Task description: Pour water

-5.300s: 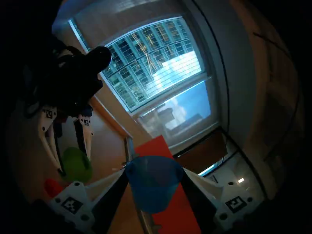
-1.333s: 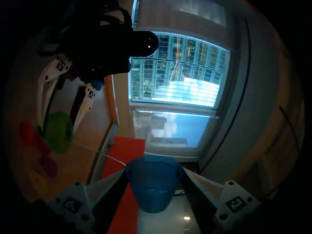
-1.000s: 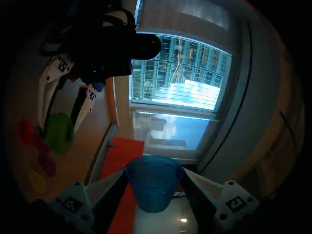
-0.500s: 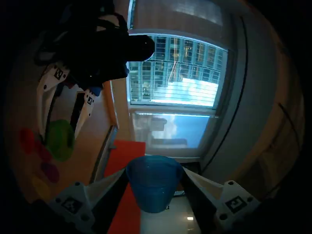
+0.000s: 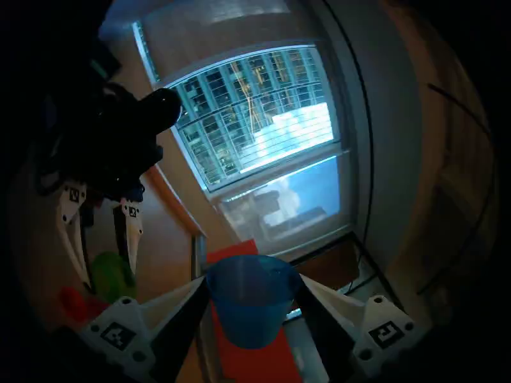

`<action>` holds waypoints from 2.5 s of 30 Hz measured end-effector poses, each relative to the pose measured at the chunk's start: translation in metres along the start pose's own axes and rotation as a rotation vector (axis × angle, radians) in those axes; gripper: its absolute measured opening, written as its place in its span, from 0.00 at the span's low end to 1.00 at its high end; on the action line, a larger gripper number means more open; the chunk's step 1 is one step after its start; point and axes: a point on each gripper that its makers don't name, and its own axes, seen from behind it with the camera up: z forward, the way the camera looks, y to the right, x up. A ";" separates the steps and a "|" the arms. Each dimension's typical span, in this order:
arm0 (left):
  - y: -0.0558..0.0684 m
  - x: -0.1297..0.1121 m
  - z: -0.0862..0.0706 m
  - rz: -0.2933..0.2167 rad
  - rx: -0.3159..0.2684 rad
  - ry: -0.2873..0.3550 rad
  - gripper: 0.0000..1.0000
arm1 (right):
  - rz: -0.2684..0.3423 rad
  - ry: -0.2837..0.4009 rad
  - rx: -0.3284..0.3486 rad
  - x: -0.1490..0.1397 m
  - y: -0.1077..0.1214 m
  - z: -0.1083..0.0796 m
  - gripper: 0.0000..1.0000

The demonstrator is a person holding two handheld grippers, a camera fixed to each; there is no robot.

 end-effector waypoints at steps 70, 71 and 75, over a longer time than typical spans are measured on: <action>-0.037 -0.017 -0.034 0.033 0.109 -0.086 0.87 | 0.977 -0.062 0.010 -0.037 -0.030 -0.089 0.91; -0.036 -0.019 -0.034 0.033 0.107 -0.091 0.87 | 0.975 -0.066 0.015 -0.038 -0.033 -0.090 0.91; -0.034 -0.025 -0.035 0.037 0.103 -0.111 0.87 | 0.974 -0.085 0.035 -0.043 -0.046 -0.093 0.91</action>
